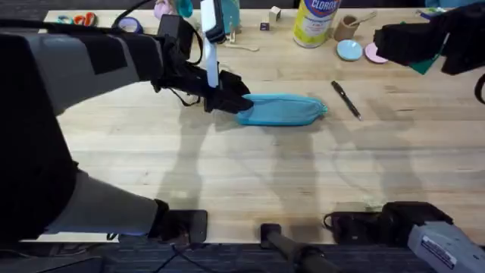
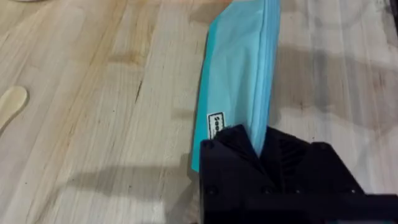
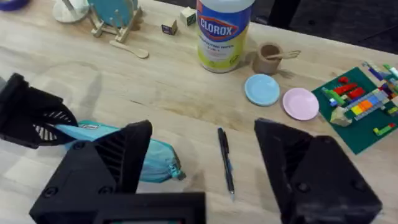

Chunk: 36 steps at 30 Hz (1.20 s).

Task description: Unzip the bag, pick up the pens from the table one at a time and place them inside, then zip the bag closed.

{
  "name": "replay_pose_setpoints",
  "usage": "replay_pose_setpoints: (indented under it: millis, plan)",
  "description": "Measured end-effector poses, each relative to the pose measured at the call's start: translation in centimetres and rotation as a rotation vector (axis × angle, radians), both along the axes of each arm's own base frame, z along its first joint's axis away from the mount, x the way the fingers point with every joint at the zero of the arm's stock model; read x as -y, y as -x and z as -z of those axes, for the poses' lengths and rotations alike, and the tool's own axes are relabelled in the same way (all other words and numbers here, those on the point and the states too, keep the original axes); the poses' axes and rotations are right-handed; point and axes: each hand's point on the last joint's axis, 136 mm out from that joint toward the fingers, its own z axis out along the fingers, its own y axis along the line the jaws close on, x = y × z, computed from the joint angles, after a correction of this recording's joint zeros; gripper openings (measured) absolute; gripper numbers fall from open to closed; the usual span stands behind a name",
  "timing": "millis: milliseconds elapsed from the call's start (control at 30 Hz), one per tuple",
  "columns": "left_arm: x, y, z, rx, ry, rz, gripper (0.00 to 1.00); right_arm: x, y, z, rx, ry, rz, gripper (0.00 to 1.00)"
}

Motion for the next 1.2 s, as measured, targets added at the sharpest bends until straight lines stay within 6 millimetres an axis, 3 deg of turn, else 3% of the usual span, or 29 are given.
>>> replay_pose_setpoints:
  millis: [533,800,1033,1067,1100,1200]
  plan:
    - [0.0,0.0,0.0,0.001,-0.002,0.002,0.041,0.1,0.0,0.1,-0.005,-0.001,0.004,0.994]
    - [0.0,0.0,0.0,0.001,-0.002,0.002,0.041,3.0,-0.6,-0.8,0.017,-0.010,0.018,0.991]
    - [0.0,0.0,0.0,0.001,-0.002,0.002,0.041,6.3,-1.6,-2.7,0.070,-0.161,-0.089,0.991]
    - [0.0,0.0,0.0,0.001,-0.002,0.002,0.041,6.5,-1.8,-2.7,0.079,-0.191,-0.123,0.991]
    - [0.0,0.0,0.0,0.001,-0.001,0.002,0.041,7.0,-2.6,-2.0,0.105,-0.336,-0.261,0.991]
    - [0.0,0.0,0.0,0.001,-0.001,0.002,0.041,7.1,-3.3,-1.3,0.125,-0.418,-0.353,0.991]
